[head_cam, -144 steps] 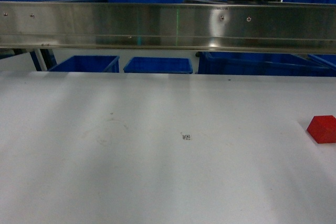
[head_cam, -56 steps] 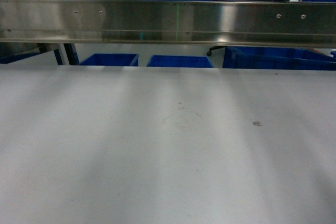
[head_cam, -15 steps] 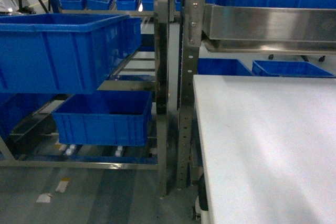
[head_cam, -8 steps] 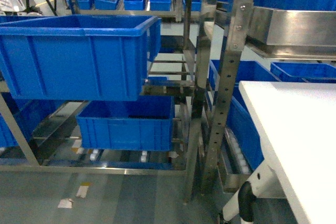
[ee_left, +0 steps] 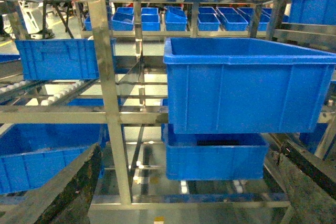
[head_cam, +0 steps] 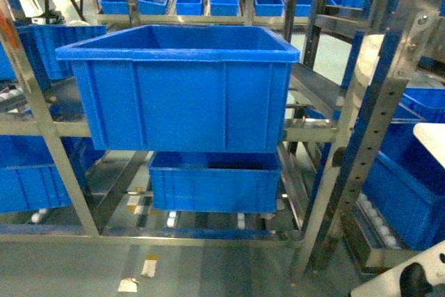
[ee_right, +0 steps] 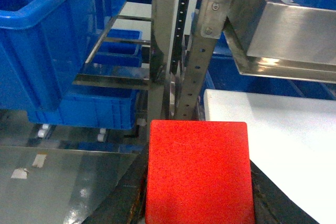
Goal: Place magnetic block on left shelf second layer
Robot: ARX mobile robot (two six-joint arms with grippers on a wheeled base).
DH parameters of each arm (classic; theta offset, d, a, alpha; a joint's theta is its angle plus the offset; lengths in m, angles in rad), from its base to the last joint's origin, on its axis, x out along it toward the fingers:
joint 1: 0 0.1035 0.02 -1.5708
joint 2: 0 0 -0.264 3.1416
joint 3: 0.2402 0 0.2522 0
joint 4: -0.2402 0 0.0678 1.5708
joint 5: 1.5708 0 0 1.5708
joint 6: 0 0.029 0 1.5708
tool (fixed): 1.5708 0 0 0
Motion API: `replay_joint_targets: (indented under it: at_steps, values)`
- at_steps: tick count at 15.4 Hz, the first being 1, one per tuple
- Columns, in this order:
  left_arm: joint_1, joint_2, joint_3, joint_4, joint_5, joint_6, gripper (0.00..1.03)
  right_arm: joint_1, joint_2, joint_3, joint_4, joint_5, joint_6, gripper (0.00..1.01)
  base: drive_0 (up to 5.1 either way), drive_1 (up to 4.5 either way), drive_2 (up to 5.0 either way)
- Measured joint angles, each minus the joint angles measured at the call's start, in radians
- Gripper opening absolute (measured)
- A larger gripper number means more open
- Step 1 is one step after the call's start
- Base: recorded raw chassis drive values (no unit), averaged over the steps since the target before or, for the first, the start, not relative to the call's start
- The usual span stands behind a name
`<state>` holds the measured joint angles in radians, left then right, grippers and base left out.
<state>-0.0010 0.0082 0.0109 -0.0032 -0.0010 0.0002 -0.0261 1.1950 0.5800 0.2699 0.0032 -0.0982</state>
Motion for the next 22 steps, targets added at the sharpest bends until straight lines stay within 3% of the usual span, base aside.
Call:
replay_joint_targets:
  at_steps: [17, 22]
  values:
    - [0.000, 0.000, 0.000, -0.001, 0.000, 0.000, 0.98, 0.000, 0.001, 0.000, -0.003, 0.000, 0.000, 0.34, -4.9, 3.41, 1.4]
    - [0.000, 0.000, 0.000, 0.000, 0.000, 0.000, 0.98, 0.005, -0.001, -0.003, 0.000, 0.000, 0.000, 0.34, 0.0, 1.71, -1.8]
